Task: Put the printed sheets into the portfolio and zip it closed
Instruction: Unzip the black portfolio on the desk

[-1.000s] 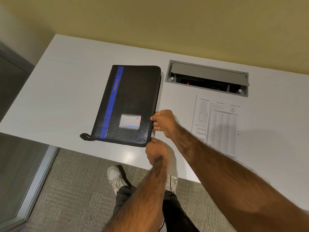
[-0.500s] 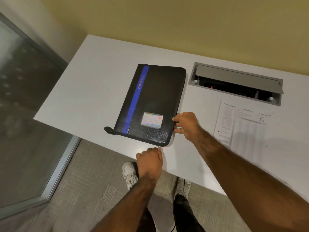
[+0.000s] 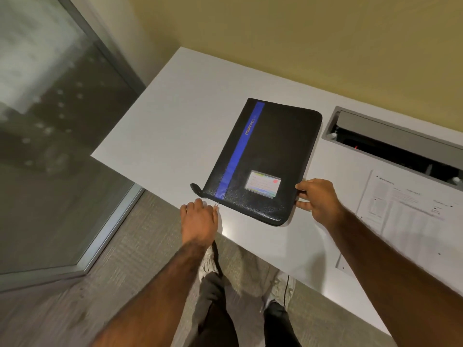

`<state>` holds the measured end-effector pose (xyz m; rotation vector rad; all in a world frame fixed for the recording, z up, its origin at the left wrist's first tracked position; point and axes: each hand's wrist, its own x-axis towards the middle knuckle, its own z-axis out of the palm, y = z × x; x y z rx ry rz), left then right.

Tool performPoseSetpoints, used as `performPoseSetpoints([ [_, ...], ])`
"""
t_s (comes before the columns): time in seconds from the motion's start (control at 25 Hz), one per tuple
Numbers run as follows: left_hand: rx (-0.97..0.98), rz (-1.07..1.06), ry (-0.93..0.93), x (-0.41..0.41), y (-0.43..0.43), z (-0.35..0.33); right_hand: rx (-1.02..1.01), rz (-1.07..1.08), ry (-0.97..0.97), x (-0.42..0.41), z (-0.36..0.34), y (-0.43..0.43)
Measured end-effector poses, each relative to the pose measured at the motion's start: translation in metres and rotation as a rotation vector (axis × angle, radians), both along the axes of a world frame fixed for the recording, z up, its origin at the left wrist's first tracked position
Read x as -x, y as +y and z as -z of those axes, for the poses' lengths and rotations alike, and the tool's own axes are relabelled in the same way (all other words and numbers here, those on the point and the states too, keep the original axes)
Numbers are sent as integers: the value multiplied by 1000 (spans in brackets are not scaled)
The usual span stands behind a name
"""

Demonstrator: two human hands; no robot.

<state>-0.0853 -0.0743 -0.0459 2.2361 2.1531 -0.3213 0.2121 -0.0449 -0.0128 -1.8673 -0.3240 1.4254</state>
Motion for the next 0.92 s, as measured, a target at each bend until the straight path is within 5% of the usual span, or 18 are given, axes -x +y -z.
performPoseSetpoints([
  [0.32, -74, -62, -7, 39, 14, 8, -21, 9, 0, 3, -4, 0],
  [0.72, -138, -255, -488, 33, 14, 22, 7, 50, -20, 7, 1, 1],
  [0.92, -167, -274, -493, 32, 27, 22, 4, 59, -22, 8, 0, 1],
])
